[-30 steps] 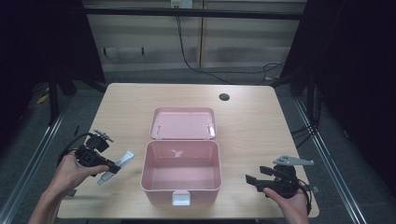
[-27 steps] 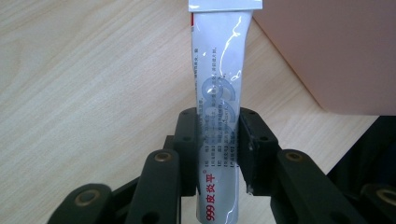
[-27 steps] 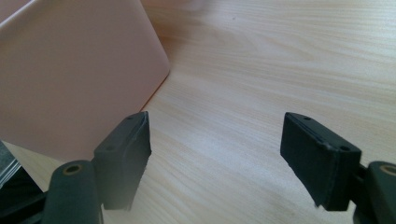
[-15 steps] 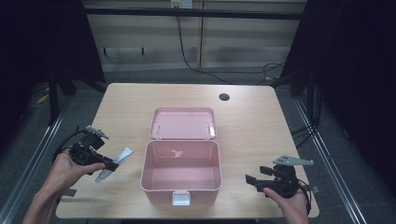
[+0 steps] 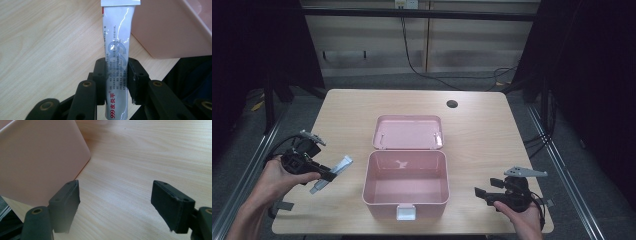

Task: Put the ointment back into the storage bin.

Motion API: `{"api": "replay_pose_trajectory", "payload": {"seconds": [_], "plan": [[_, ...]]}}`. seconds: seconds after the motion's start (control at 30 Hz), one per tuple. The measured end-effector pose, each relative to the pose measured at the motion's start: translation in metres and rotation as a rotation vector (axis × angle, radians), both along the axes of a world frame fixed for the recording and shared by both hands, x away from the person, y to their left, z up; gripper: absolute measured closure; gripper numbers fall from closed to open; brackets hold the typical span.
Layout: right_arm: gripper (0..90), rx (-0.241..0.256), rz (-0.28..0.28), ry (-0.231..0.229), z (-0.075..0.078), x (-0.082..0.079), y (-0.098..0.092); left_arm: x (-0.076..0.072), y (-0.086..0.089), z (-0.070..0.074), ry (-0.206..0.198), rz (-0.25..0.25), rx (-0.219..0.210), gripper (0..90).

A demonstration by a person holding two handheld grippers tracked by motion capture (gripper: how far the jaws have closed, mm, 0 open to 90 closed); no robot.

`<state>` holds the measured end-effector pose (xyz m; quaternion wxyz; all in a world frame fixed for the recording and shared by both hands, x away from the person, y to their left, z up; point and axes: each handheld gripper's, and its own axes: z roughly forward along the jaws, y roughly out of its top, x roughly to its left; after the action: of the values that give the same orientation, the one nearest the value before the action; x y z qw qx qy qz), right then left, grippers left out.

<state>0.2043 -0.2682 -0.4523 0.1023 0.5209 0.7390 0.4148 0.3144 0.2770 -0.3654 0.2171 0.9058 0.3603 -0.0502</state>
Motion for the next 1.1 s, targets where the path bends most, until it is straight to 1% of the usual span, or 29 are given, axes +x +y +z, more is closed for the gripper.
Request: {"api": "replay_pose_trajectory", "payload": {"seconds": [0.03,0.17,0.27,0.33,0.37,0.43,0.47,0.5,0.53,0.63,0.67,0.7,0.73,0.77,0.83,0.9,0.93,1.0,1.03,1.1], "plan": [[23.0,0.000,0.000,0.000,0.000,0.000,0.000,0.000,0.000,0.000,0.000,0.000,0.000,71.0],[22.9,0.001,-0.001,0.003,0.000,0.000,0.000,-0.001,-0.002,0.009,-0.007,-0.021,0.002,71.0],[22.9,0.002,-0.003,0.007,0.000,0.000,0.001,-0.002,-0.004,0.013,-0.012,-0.022,0.002,71.0],[22.8,0.003,-0.002,0.007,0.000,0.000,0.001,-0.003,-0.005,0.016,-0.014,-0.022,-0.009,71.0],[22.8,0.001,0.001,0.001,0.000,0.000,0.000,-0.003,-0.007,0.020,-0.021,-0.035,0.008,71.0],[22.8,0.001,0.001,0.001,0.000,0.000,0.000,-0.004,-0.009,0.022,-0.025,-0.032,0.011,71.0],[22.8,0.001,0.001,0.001,0.000,0.000,0.000,-0.005,-0.011,0.025,-0.026,-0.050,0.003,71.0],[22.8,0.001,0.001,0.001,0.000,0.000,0.000,-0.005,-0.011,0.025,-0.026,-0.050,0.003,71.0],[22.8,0.002,-0.003,0.008,0.000,0.000,0.000,-0.007,-0.014,0.029,-0.031,-0.077,0.002,71.0],[22.8,0.002,-0.002,0.006,0.000,0.000,0.001,-0.009,-0.017,0.032,-0.039,-0.090,0.002,71.0],[22.7,0.003,-0.001,0.007,0.000,0.000,0.000,-0.010,-0.020,0.035,-0.045,-0.107,0.005,71.0],[22.7,0.003,-0.001,0.007,0.000,0.000,0.000,-0.010,-0.020,0.035,-0.045,-0.107,0.005,71.0],[22.7,0.003,-0.001,0.008,0.000,0.000,0.000,-0.010,-0.023,0.039,-0.054,-0.119,0.005,71.0],[22.7,0.003,-0.001,0.008,0.000,0.000,0.001,-0.010,-0.023,0.039,-0.054,-0.119,0.005,71.0],[22.7,0.003,0.000,0.008,0.000,0.000,0.001,-0.011,-0.028,0.043,-0.065,-0.129,0.000,70.9],[22.7,0.004,-0.001,0.008,0.000,0.000,0.000,-0.011,-0.029,0.045,-0.061,-0.132,0.002,71.0],[22.6,0.004,-0.001,0.008,0.000,0.000,0.000,-0.011,-0.031,0.046,-0.067,-0.132,-0.002,71.0],[22.6,0.003,0.000,0.008,0.000,0.000,0.000,-0.011,-0.038,0.049,-0.056,-0.145,0.003,71.0],[22.6,0.003,0.000,0.008,0.000,0.000,0.000,-0.011,-0.038,0.049,-0.056,-0.145,0.003,71.0],[22.5,0.003,-0.001,0.009,0.000,0.000,0.000,-0.011,-0.043,0.051,-0.060,-0.164,0.006,70.9]]}}
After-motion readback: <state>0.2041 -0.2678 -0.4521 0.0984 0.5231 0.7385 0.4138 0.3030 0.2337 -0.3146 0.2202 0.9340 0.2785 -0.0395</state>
